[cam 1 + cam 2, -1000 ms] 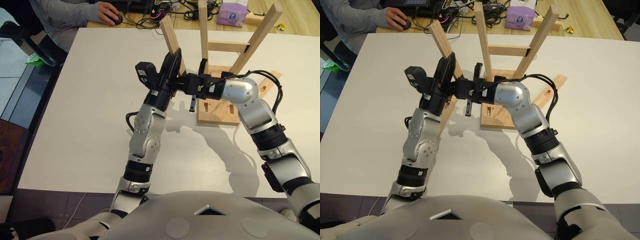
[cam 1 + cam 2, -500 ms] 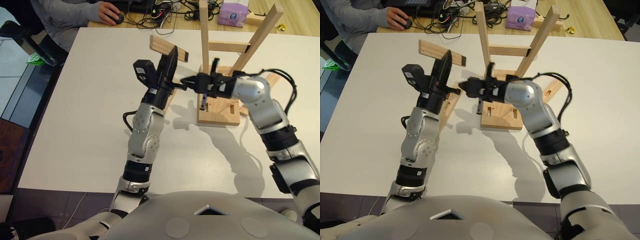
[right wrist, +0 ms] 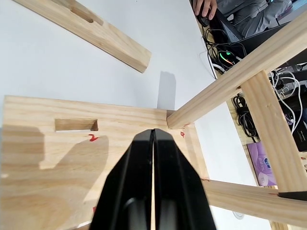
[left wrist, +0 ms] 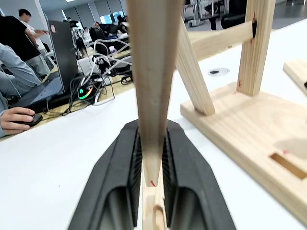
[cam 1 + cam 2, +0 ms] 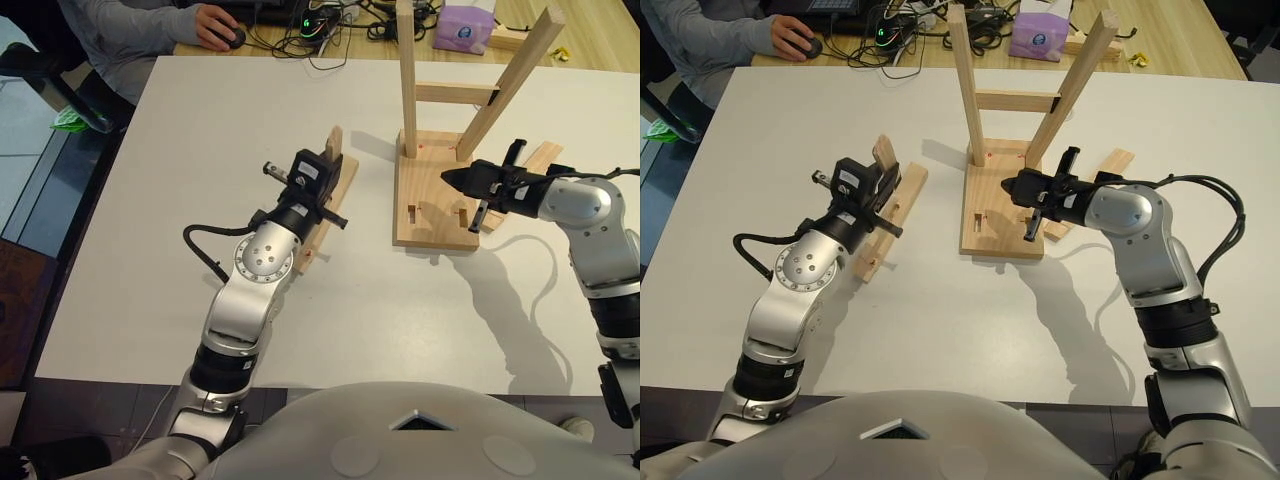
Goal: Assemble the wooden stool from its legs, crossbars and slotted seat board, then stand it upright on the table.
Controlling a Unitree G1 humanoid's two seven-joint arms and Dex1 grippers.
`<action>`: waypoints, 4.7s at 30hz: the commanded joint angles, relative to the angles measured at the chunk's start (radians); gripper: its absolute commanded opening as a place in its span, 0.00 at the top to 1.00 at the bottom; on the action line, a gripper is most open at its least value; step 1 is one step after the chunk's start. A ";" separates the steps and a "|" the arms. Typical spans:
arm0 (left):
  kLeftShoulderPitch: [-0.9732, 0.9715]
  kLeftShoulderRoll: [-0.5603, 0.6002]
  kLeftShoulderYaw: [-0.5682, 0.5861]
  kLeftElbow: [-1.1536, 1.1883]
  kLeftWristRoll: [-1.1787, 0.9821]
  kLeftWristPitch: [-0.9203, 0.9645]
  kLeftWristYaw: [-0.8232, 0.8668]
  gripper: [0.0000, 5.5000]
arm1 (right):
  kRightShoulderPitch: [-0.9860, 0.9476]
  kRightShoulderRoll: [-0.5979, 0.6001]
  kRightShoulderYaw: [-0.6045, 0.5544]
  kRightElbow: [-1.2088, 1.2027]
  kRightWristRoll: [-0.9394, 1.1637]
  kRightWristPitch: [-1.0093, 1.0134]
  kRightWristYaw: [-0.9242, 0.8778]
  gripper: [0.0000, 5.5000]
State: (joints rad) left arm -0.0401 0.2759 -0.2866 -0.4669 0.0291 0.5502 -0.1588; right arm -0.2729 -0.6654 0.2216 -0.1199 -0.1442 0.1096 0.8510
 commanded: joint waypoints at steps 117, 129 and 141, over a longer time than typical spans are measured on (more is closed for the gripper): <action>-0.450 -0.162 0.201 0.101 -0.045 0.178 0.000 0.65 | 0.166 0.084 0.048 -0.044 -0.098 -0.035 -0.177 1.00; -0.156 0.087 0.398 0.243 -0.044 0.169 -0.077 0.65 | 0.168 0.111 -0.007 -0.095 -0.044 0.021 -0.185 1.00; 0.073 -0.039 0.149 0.163 -0.063 0.189 -0.110 0.65 | 0.034 0.272 -0.006 -0.039 0.044 0.119 -0.254 1.00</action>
State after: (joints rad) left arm 0.0223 0.2603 -0.0953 -0.2579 -0.0195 0.7072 -0.2585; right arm -0.1886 -0.4583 0.2055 -0.1943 -0.1192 0.1950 0.6313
